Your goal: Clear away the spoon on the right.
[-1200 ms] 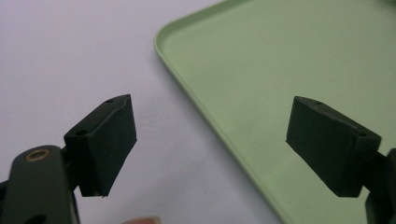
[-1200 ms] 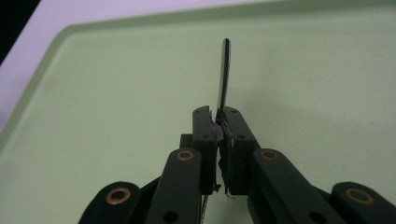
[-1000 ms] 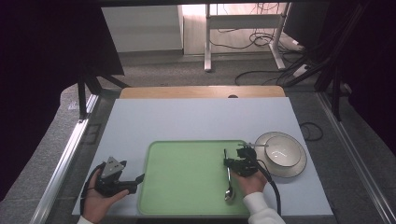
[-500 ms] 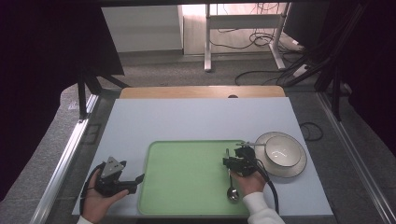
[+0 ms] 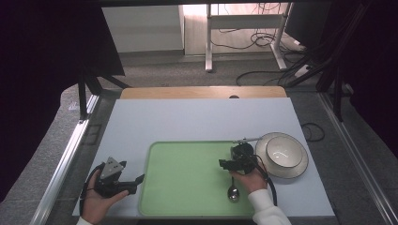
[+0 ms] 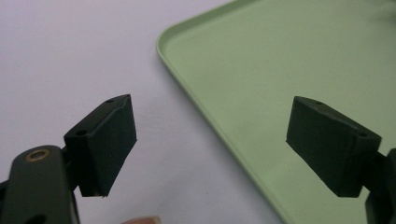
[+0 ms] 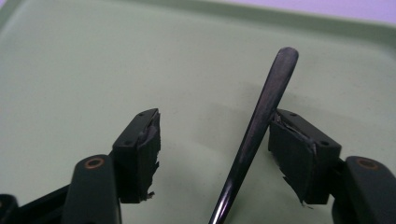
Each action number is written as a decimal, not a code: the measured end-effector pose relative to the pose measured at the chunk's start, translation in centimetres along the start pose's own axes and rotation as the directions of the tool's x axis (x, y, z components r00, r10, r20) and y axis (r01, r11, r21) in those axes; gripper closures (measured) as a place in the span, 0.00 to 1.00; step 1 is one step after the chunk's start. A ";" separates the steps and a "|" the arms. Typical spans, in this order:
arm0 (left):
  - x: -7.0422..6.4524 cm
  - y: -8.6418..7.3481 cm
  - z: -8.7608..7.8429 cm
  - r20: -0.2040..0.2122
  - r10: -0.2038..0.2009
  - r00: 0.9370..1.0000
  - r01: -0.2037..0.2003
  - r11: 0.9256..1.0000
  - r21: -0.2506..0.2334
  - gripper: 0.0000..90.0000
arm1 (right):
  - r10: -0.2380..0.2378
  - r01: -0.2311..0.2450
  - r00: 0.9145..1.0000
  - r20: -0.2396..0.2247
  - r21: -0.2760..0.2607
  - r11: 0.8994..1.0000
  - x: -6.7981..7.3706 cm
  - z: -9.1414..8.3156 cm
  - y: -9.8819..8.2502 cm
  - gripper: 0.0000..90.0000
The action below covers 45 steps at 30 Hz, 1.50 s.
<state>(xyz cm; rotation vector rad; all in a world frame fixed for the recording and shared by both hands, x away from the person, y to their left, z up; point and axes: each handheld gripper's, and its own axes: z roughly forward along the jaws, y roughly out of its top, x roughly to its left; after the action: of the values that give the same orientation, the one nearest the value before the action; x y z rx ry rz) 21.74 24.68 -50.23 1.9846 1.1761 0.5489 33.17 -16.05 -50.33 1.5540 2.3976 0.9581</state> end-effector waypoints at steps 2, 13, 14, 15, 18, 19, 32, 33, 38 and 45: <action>0.0 0.0 0.0 0.000 0.000 1.000 0.000 1.000 0.000 0.17 | 0.003 -0.004 1.000 0.005 0.021 1.000 -0.2 0.1 0.0 0.37; -0.1 0.1 0.0 0.000 0.006 1.000 -0.006 1.000 0.000 0.17 | 0.000 0.003 0.999 -0.034 0.096 0.995 -0.7 -0.6 0.8 0.32; -0.1 0.0 0.0 -0.001 0.006 1.000 -0.006 1.000 0.001 0.17 | 0.003 0.001 0.999 -0.038 0.098 0.995 -0.7 -0.6 0.8 0.32; 0.0 0.0 0.0 -0.002 0.004 1.000 -0.004 1.000 -0.001 0.17 | 0.002 0.002 0.999 -0.033 0.104 0.995 -0.7 -0.5 0.8 0.31; 0.0 0.0 -0.2 -0.004 0.003 1.000 -0.003 1.000 -0.003 0.17 | -0.012 0.015 1.000 -0.026 0.118 0.993 -0.8 -0.3 0.8 0.30; 0.0 0.0 -0.2 -0.004 0.003 1.000 -0.003 1.000 -0.002 0.17 | -0.014 0.017 1.000 -0.024 0.117 0.993 -0.9 -0.3 0.9 0.29; 0.0 0.0 -0.1 -0.001 0.006 1.000 -0.006 1.000 -0.002 0.17 | -0.056 0.060 0.995 -0.087 0.043 0.997 -0.8 -1.2 1.4 0.19; 0.0 0.0 -0.1 -0.002 0.006 1.000 -0.006 1.000 -0.001 0.17 | -0.057 0.062 0.994 -0.092 0.053 0.997 -0.8 -1.1 1.4 0.19; 0.0 -0.1 -0.1 -0.002 0.005 1.000 -0.005 1.000 0.000 0.17 | -0.078 0.092 0.990 -0.122 0.117 0.989 -0.8 -0.6 1.3 0.21; 0.1 -0.1 -0.2 -0.005 0.003 1.000 -0.003 1.000 -0.001 0.17 | -0.152 0.162 0.986 -0.062 0.224 0.961 -0.4 -0.2 1.3 0.28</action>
<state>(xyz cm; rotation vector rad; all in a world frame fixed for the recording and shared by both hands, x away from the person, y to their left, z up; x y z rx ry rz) 21.57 24.83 -50.19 1.9855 1.1755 0.5561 34.20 -16.13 -49.51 1.3932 2.6964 0.7136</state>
